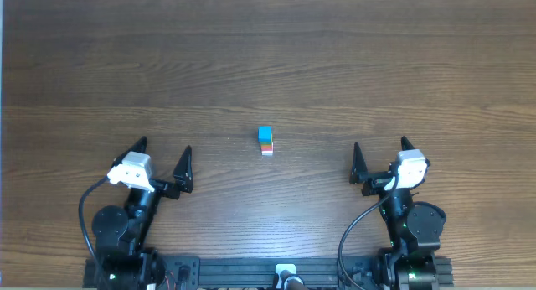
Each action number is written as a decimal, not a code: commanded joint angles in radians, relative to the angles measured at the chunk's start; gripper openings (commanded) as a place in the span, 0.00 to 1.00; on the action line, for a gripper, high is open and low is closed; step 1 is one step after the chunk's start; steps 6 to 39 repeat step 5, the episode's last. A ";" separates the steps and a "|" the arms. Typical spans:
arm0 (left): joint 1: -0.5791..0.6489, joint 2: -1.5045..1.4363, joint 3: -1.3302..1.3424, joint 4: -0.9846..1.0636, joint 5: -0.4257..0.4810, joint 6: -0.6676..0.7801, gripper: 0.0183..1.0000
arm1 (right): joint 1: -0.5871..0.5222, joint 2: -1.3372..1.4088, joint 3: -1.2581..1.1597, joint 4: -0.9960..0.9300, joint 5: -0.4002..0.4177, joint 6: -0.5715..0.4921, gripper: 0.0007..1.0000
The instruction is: Stack Cubes
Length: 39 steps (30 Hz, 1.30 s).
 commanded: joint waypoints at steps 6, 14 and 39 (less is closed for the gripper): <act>-0.005 -0.006 -0.006 0.004 0.006 0.019 1.00 | -0.006 -0.005 -0.005 -0.004 0.004 -0.004 0.99; -0.005 -0.006 -0.006 0.004 0.006 0.019 1.00 | -0.006 -0.005 -0.005 -0.004 0.004 -0.004 0.99; -0.005 -0.006 -0.006 0.004 0.006 0.019 1.00 | -0.006 -0.005 -0.005 -0.004 0.004 -0.004 0.99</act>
